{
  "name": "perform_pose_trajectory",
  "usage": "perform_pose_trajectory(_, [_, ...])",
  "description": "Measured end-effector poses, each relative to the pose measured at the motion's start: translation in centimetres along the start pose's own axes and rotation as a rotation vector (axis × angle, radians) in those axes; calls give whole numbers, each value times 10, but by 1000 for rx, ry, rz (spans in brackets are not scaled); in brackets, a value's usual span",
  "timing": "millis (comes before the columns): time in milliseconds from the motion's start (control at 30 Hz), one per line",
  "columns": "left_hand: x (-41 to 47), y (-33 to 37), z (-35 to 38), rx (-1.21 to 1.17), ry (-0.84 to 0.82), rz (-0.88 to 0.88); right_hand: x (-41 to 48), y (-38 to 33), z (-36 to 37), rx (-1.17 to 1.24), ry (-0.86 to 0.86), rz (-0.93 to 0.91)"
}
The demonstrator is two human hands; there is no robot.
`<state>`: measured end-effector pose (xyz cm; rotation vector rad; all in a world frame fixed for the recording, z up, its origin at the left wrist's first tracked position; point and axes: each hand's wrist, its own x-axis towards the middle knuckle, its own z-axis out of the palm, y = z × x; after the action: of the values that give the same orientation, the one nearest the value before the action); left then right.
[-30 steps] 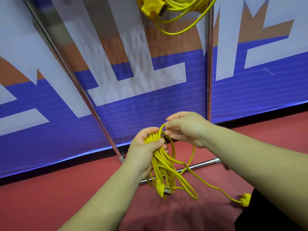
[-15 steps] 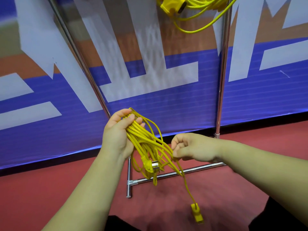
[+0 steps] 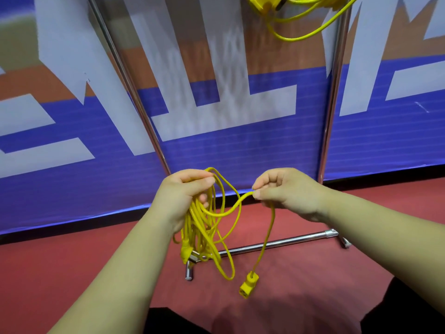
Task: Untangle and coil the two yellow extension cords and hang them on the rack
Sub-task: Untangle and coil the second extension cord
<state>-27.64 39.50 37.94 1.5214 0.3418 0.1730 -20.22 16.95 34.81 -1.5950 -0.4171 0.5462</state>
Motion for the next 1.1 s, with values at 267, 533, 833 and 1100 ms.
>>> perform_pose_trajectory(267, [-13,-6,21,287,-191,-4,-3,-11,3,-30,104,-94])
perform_pose_trajectory(533, [-16,-15,47,496,-244,24,-7,-14,-8,-112,105,-104])
perform_pose_trajectory(833, [-2,1,38,377,-43,222,-13,-15,-18,62,-89,-34])
perform_pose_trajectory(1100, [15,26,-11,-143,204,255,-13,1,-17,133,-224,57])
